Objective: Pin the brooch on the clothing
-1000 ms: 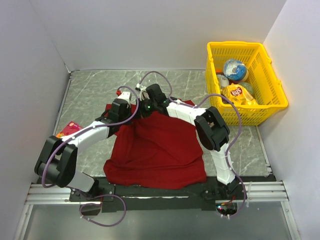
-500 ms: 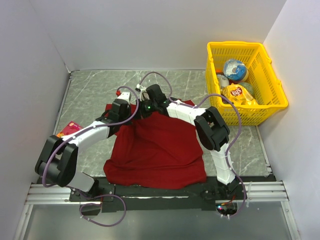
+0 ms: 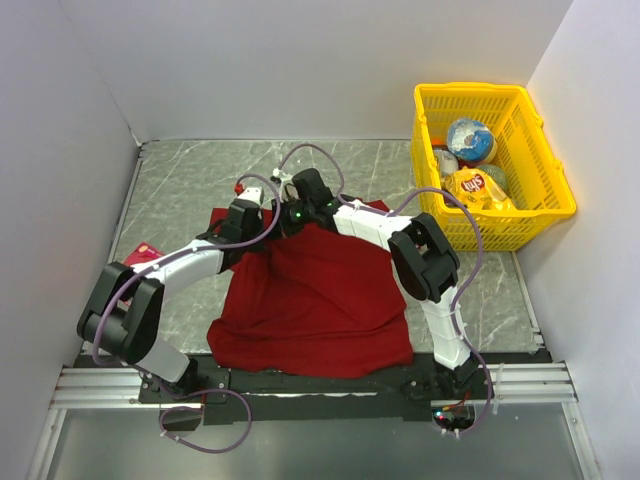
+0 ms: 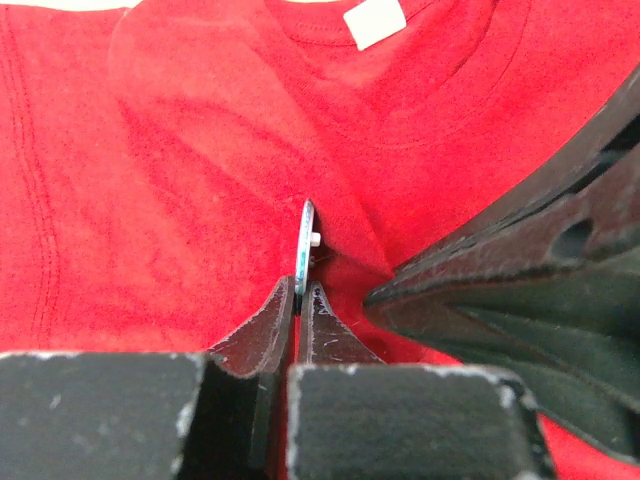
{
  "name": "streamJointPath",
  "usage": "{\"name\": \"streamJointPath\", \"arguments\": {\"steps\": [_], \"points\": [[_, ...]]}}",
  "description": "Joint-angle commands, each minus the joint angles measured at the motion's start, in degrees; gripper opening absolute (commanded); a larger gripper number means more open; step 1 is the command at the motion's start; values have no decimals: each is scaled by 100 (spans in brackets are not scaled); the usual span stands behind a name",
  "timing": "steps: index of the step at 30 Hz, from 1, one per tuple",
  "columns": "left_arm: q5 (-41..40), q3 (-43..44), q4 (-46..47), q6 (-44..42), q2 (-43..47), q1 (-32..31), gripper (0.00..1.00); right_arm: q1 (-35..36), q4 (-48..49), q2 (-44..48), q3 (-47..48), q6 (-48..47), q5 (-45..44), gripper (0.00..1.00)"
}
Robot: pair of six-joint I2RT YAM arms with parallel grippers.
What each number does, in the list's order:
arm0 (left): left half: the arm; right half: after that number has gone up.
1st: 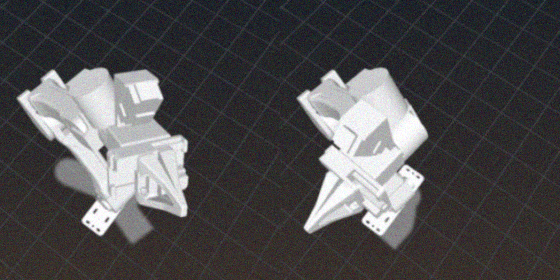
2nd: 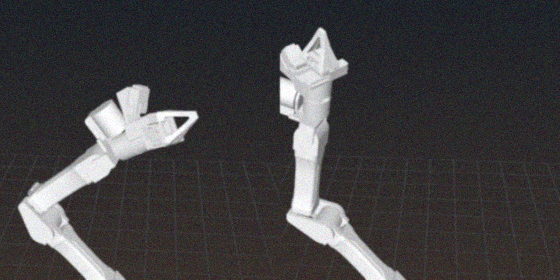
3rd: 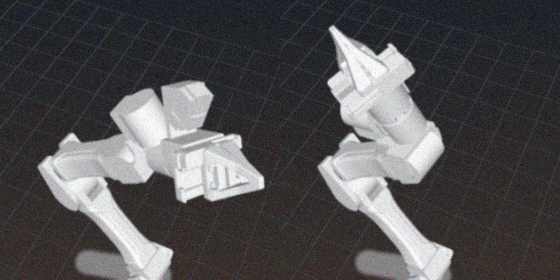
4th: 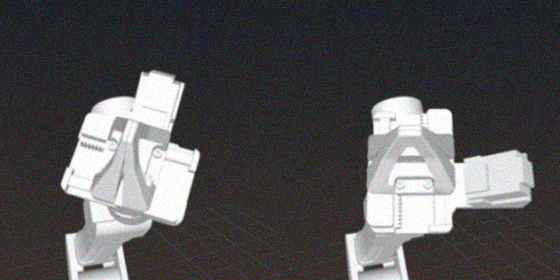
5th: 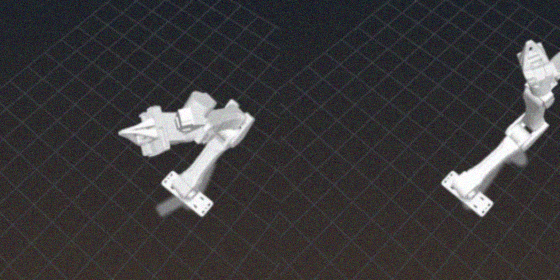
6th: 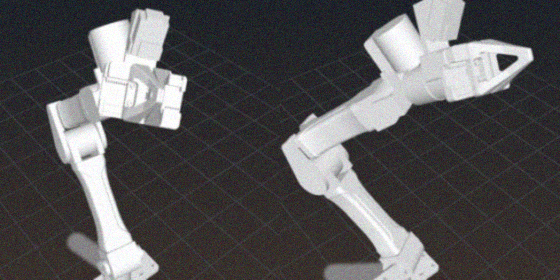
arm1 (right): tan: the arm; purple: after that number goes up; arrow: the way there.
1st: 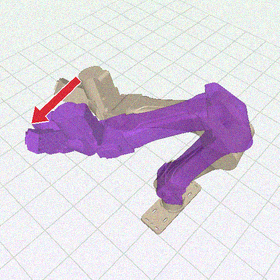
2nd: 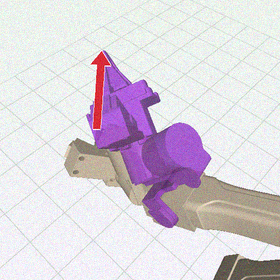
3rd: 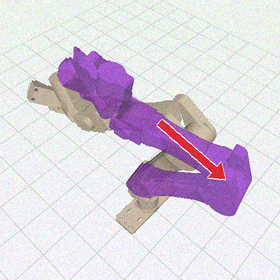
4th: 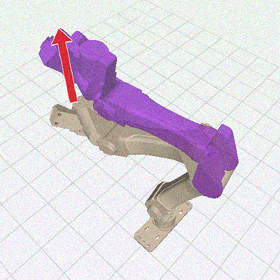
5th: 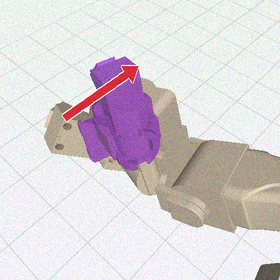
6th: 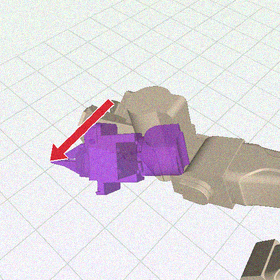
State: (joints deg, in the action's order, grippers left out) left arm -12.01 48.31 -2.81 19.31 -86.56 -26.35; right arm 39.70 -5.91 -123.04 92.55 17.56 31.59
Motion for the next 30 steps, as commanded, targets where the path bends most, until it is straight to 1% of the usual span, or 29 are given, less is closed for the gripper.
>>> {"name": "streamJointPath", "arguments": {"steps": [1,6,12,15,16,20,25,30], "points": [[49,406,237,169,-54,-19,1,-24,161,35,96,10,145,0],[23,328,448,354,219,-11,1,-15,143,70,35,-25,101,0],[-38,345,395,459,289,-2,1,-24,178,87,-18,-25,101,0],[23,240,456,521,403,112,1,-24,213,131,-79,-42,84,0],[102,118,518,547,447,173,1,-24,213,123,-88,-51,84,0],[882,-182,869,802,772,578,1,-15,248,88,-106,-42,136,0],[1016,-261,940,846,904,710,1,-24,301,61,-141,10,198,0],[1437,-314,1203,917,905,754,1,-15,257,35,-80,-25,233,0]]}}
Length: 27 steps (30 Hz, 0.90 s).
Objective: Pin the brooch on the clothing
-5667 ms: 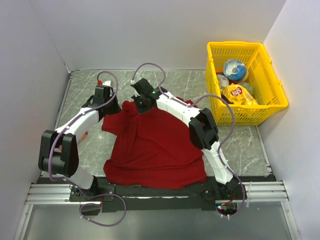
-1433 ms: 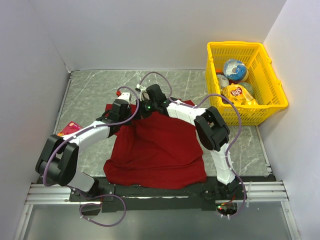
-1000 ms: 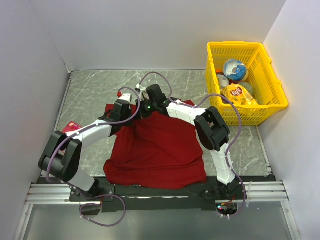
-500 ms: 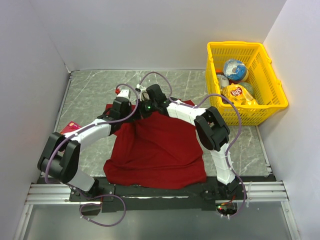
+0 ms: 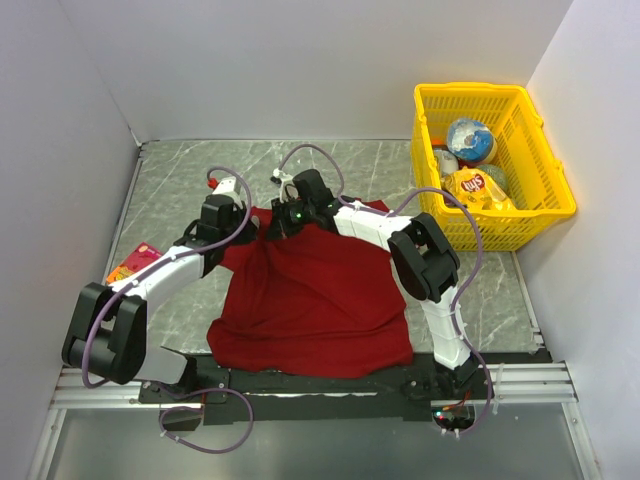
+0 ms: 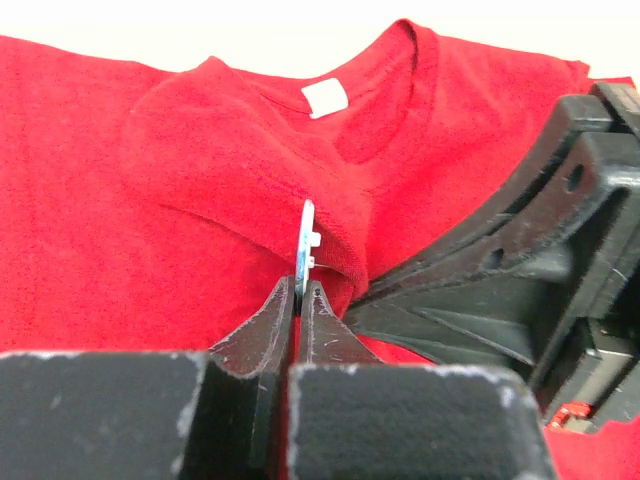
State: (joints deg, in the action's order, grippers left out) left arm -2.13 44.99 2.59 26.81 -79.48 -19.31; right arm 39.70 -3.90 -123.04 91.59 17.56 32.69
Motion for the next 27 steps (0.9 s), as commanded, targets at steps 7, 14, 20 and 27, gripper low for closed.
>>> {"name": "streamJointPath", "arguments": {"steps": [7,14,20,27], "points": [[792,45,839,263,91,50,1,-6,21,26,69,-34,150,0],[1126,54,1041,386,-15,41,1,-6,-102,-88,175,-51,168,0],[1495,54,1156,448,38,41,1,11,-234,-220,280,-95,141,0],[1549,18,1253,562,205,50,1,29,-427,-273,342,-218,54,0]]}}
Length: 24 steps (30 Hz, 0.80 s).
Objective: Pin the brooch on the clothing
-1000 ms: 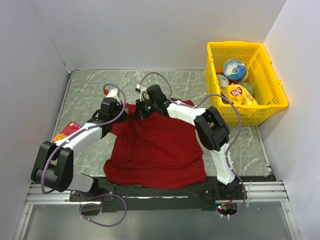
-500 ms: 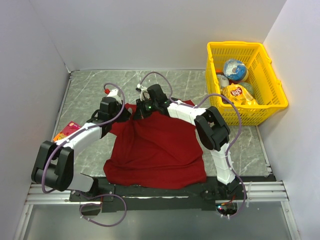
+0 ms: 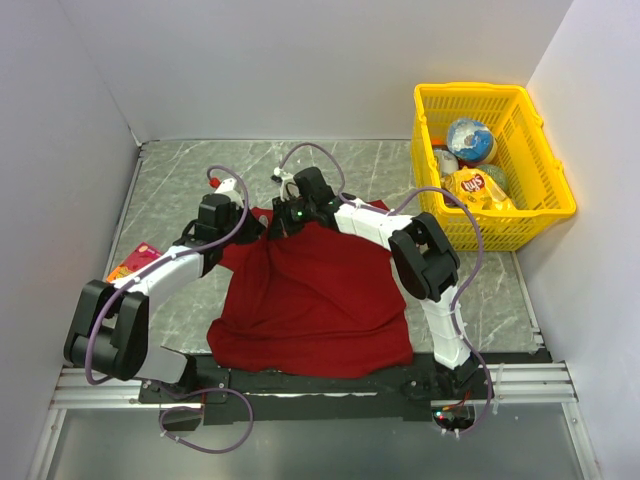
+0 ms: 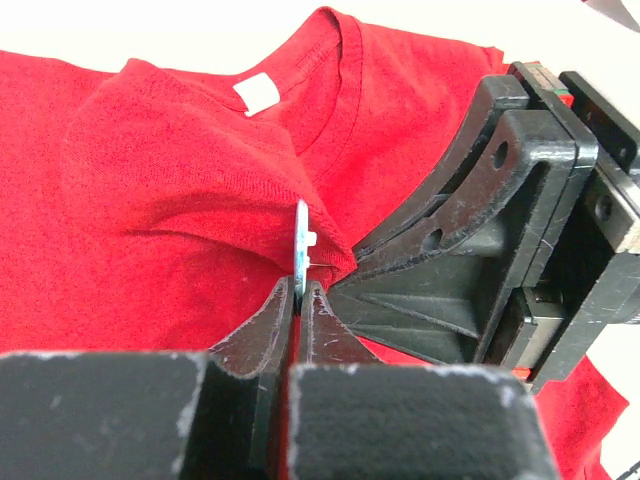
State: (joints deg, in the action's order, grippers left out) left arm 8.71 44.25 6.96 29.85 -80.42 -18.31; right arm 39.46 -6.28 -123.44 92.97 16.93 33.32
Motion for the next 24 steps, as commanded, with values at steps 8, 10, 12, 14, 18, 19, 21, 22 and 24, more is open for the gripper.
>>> {"name": "streamJointPath", "arguments": {"steps": [8,10,12,14,18,19,21,22,24], "points": [[623,4,948,373,396,29,1,79,-391,-260,204,-357,-89,0],[553,22,895,338,334,29,1,70,-286,-16,-5,-400,-62,27],[526,-13,903,311,334,29,1,79,-189,222,-156,-445,-167,48],[509,-74,912,320,352,29,1,70,-163,583,-349,-532,-264,60],[500,-30,886,285,334,29,1,-43,100,1206,-700,-542,-335,76],[500,-4,868,285,317,29,1,-79,240,1312,-927,-463,-248,77],[491,13,851,268,317,29,1,-262,652,1654,-1201,-349,-168,78],[500,14,851,259,317,29,1,-342,907,1778,-1541,-200,-125,78],[492,5,833,250,325,29,1,-561,1207,2024,-1816,-50,-115,78]]}}
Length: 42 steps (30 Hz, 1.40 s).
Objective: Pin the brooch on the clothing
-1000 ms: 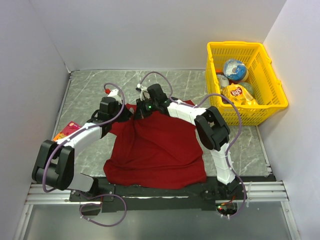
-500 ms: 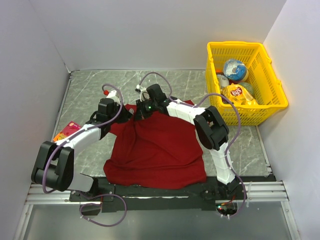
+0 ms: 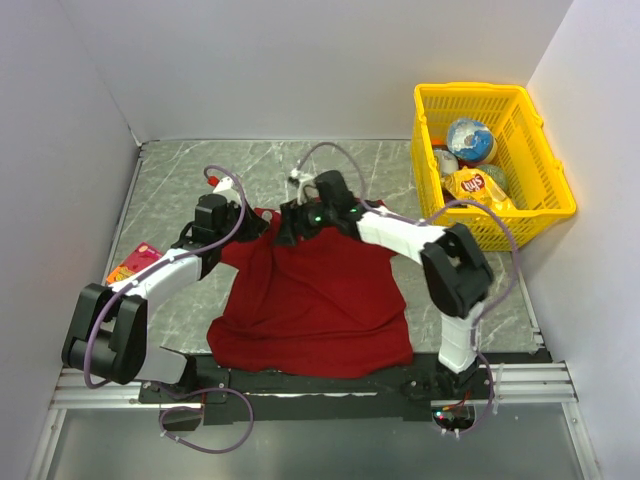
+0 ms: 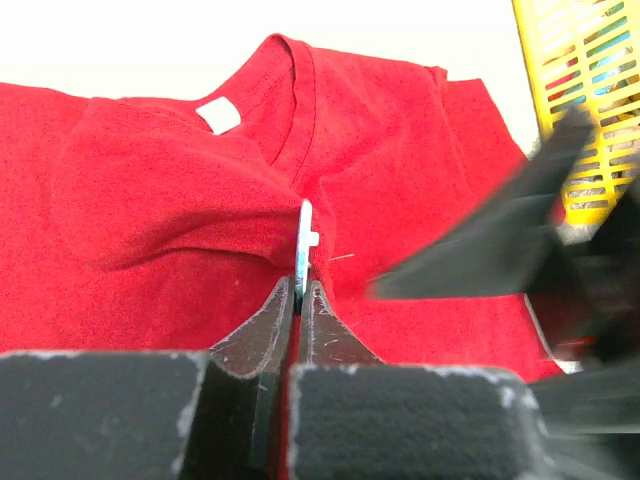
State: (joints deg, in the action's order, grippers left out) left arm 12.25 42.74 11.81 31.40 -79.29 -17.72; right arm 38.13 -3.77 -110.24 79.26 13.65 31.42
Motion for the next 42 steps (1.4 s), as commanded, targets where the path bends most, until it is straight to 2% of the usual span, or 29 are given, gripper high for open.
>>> {"name": "streamJointPath", "arguments": {"steps": [1,5,11,13,16,23,29,35,42], "points": [[146,164,331,86,221,-30,1,-499,1209,740,-638,409,110,79],[216,120,383,25,247,-30,1,-684,1449,565,-667,551,390,78],[550,50,497,-308,387,-30,1,-702,2142,47,-544,823,970,68],[734,-29,567,-441,475,-30,1,-702,2327,-68,-500,824,1348,67],[945,-187,673,-740,660,-30,1,-702,2522,-86,-474,596,1726,69],[1209,-188,454,-1434,740,-39,1,-702,2310,55,-429,-81,1991,84],[1096,33,111,-1610,432,-30,1,-710,2144,98,-359,-328,1825,85],[1209,-3,234,-1619,274,-30,1,-728,2074,12,-280,-468,1762,87],[1429,-81,435,-1610,273,-30,1,-728,2187,-402,36,-451,2210,88]]}}
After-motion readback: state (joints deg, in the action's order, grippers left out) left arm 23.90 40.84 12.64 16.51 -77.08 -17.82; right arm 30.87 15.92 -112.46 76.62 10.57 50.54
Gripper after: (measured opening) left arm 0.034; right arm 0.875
